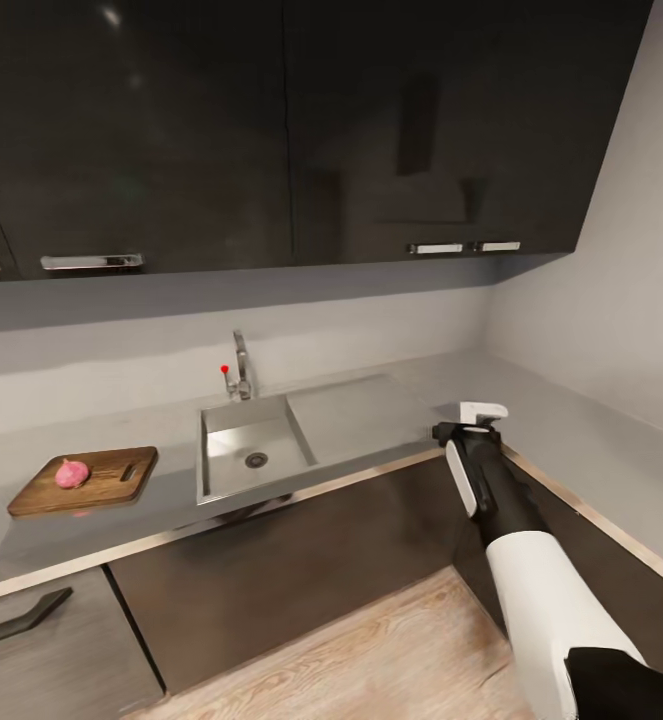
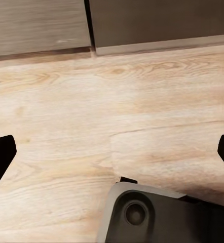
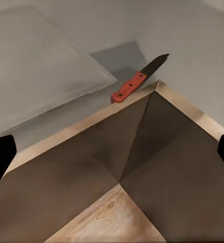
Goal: In the kitchen, take the Vidalia onion out of the sink, dice it on the chopping board with the paring knife, put the diced onion into the bowl on the countertop, then place both the paring knife and the chopping board into the sink.
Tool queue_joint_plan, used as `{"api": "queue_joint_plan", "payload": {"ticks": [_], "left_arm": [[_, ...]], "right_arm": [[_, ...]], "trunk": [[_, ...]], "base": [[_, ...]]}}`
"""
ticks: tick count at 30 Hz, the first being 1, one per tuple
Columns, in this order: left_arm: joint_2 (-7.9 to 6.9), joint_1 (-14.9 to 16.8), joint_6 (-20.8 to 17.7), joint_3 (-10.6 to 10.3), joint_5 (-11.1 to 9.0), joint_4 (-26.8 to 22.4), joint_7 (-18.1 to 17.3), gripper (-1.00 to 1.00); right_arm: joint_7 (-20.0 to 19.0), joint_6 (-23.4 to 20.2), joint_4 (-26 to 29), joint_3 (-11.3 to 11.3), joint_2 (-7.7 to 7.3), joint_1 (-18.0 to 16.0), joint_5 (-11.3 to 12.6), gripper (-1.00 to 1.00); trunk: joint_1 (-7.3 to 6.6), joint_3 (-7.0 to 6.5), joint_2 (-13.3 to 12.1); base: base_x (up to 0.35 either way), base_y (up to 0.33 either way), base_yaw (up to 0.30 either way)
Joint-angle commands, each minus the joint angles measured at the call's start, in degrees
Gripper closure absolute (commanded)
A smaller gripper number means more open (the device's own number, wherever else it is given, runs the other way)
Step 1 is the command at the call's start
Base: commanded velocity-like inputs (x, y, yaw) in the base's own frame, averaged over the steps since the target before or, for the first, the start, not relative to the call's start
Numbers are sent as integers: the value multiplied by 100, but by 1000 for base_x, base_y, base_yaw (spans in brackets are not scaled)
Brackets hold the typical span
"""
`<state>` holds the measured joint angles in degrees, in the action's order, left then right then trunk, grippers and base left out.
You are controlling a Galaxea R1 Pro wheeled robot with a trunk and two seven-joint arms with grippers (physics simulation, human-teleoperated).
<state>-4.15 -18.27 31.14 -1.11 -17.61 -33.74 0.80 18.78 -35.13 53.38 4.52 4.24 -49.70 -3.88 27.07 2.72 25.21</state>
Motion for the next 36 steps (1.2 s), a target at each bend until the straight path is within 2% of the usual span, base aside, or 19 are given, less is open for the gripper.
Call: {"api": "queue_joint_plan", "payload": {"ticks": [1, 7, 20, 36], "left_arm": [[2, -2, 6, -12, -23, -10, 8, -100], [10, -2, 2, -12, -23, -10, 8, -100], [15, -2, -2, -10, -23, -4, 8, -100], [20, -2, -2, -12, -23, -9, 8, -100]], "right_arm": [[-16, -34, 6, 64, 9, -4, -36, -100], [-27, -30, -22, 145, 34, -4, -30, -100], [-40, -5, -305, 155, 97, 8, -9, -100], [-41, -3, -328, 156, 102, 4, -7, -100]], "trunk": [[4, 11, 12], [4, 11, 12], [4, 70, 12], [4, 219, 12]], "base": [[0, -240, 0], [0, -159, 0], [12, -15, 0], [196, -167, 0]]}}
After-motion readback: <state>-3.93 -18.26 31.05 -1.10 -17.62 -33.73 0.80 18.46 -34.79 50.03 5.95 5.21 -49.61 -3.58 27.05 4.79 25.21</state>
